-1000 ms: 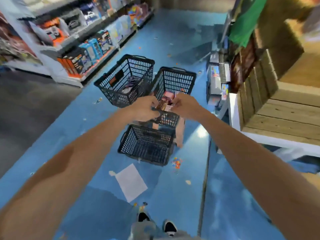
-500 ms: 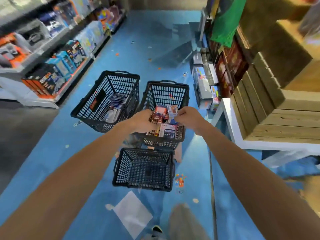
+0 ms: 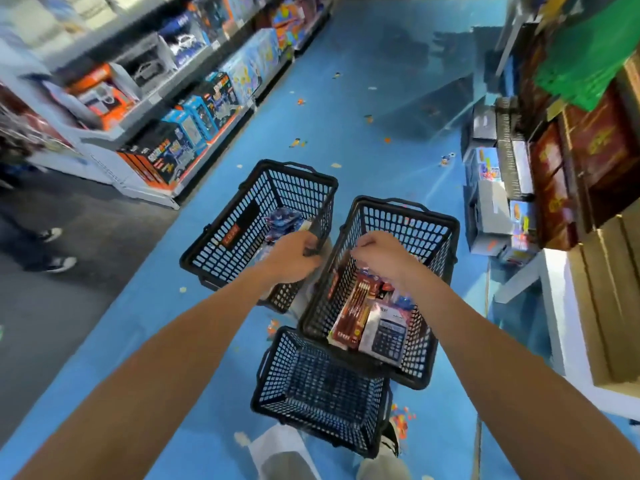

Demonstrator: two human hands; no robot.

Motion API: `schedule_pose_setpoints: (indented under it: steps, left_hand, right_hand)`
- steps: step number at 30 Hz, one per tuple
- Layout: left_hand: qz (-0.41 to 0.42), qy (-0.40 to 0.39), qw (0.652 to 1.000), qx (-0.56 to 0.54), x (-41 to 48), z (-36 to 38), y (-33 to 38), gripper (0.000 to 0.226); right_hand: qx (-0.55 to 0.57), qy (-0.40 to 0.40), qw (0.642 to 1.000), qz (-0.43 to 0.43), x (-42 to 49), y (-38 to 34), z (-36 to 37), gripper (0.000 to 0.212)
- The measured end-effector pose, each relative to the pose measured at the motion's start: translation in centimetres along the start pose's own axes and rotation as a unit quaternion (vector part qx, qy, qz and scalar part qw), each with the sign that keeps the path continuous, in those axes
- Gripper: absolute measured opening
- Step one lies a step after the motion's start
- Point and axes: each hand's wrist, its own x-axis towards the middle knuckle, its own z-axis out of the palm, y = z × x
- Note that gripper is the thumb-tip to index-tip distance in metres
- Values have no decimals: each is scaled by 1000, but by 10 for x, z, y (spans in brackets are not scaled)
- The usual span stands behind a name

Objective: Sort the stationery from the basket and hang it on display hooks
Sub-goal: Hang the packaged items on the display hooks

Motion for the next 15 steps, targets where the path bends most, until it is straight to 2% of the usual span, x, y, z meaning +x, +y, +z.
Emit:
schedule_pose_setpoints:
  steps: [2,4,7,10,12,15]
  left_hand:
    - [-28,6,1000,-5,20,-23,-14,45]
    - [-56,14,998,-5,40,-45,-31,36]
    - [-71,21,997,11,67,-70,-53,34]
    - [-71,-45,996,43,92,-83,-74,33]
    - [-67,-95,990,78,126,-82,-106,31]
    - [-85,-153,982,67,197,-62,-193,24]
  right_hand:
    - [21,-14,1000,-10,27,-19,11,16]
    - [28,-29,999,-10,51,-36,27,25]
    - [50,-48,997,17,90,-54,61,33]
    - [70,-57,994,59,139,-58,109,15]
    - [86,-50,991,84,172,-54,143,14]
    - [115,-24,982,149,217,-38,196,19]
